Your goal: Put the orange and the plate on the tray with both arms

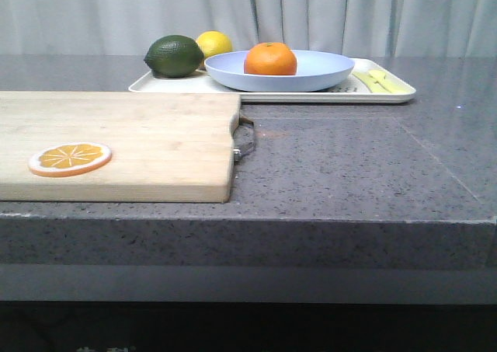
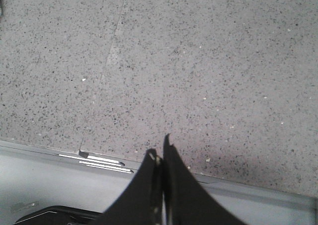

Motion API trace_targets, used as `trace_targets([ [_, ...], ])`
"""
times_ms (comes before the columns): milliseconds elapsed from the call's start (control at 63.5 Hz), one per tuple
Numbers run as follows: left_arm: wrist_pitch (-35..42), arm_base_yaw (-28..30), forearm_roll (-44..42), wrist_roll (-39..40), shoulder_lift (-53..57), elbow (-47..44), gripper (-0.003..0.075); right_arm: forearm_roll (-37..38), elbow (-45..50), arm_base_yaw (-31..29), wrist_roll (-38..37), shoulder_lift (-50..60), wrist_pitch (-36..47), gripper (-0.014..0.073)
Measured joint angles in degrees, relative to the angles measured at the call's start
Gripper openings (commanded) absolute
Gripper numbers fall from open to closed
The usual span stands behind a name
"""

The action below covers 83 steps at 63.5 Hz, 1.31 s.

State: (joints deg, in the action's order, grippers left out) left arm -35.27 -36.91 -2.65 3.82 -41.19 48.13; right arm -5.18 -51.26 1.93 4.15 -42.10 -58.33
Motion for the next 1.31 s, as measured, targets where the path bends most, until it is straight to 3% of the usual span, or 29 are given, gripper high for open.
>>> trace_targets([
  [519,0.8,1.2,-0.3,0.0,1.1,-1.8,-0.0018,0.0,0.0,0.0,0.0,0.0,0.0,-0.0068],
  [693,5.8,10.4,-1.5,0.0,7.8,-9.9,-0.0018,-0.2,0.0,0.0,0.0,0.0,0.0,-0.0068],
  [960,25.7,26.5,-0.3,0.0,25.6,-33.3,-0.0018,-0.3,0.0,0.0,0.0,0.0,0.0,-0.0068],
  [1149,30.1,31.8,3.1,0.0,37.7,-45.2,-0.0018,-0.2,0.0,0.0,0.0,0.0,0.0,-0.0068],
  [1306,30.3,32.6,4.4,0.0,41.4,-48.2,-0.0018,-0.2,0.0,0.0,0.0,0.0,0.0,-0.0068],
])
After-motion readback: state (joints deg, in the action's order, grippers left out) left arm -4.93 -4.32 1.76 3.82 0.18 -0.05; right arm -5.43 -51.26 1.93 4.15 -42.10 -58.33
